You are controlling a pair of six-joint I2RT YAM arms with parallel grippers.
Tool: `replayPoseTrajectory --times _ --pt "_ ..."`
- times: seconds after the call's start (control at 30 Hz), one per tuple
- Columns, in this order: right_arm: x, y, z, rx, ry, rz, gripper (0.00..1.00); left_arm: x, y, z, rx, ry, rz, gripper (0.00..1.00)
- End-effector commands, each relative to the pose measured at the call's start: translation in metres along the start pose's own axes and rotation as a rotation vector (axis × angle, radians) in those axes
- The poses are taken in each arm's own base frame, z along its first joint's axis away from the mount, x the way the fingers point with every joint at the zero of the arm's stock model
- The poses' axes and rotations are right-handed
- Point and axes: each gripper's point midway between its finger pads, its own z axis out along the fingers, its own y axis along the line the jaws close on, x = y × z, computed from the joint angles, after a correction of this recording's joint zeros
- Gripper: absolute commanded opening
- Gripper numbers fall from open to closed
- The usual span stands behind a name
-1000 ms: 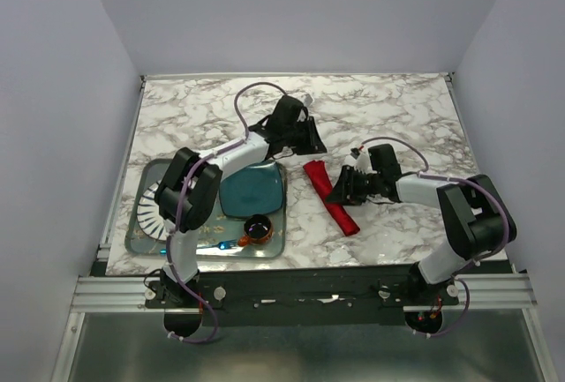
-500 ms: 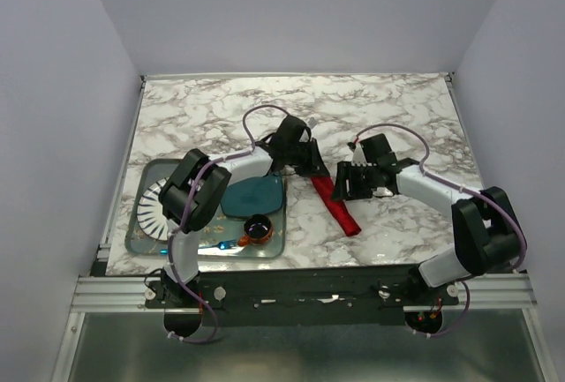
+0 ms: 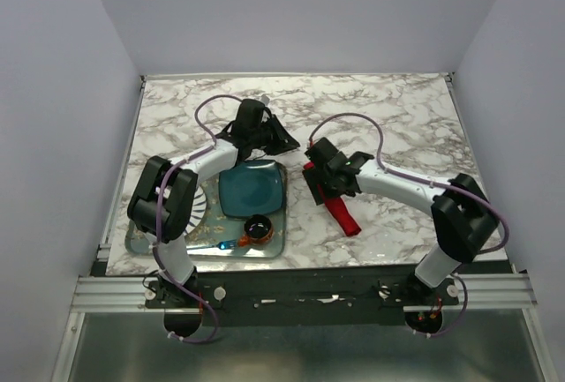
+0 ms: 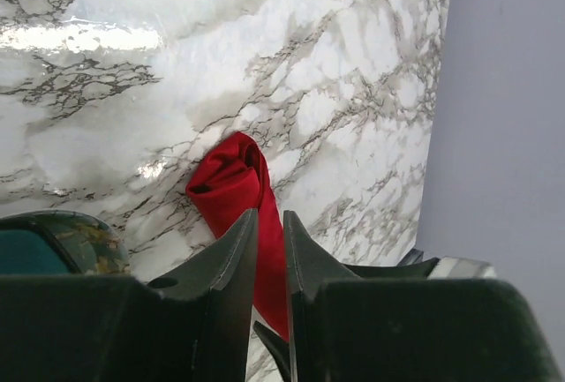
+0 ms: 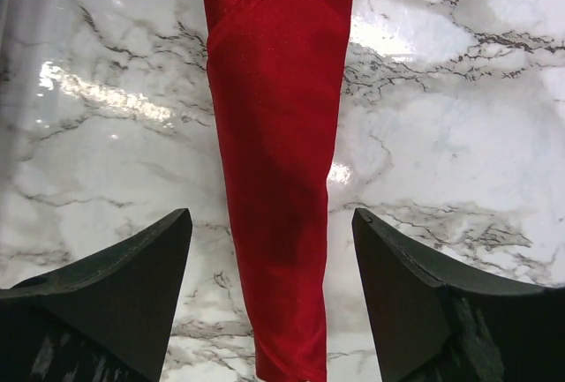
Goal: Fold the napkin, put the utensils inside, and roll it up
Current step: Roll the napkin with the utensil
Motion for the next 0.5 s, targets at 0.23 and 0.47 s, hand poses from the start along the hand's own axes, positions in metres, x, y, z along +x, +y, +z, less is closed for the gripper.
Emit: replayPoseTrajectory --times 0.23,0.47 --pt "0.008 0.0 0.0 0.092 -0.002 -0.011 0.81 0.018 -0.022 -0.002 0.139 0.088 -0.033 0.23" --pt "0.03 0.006 0.004 0.009 0.018 0.008 0.83 0.032 -0.033 0.0 0.167 0.117 -0.007 0.23"
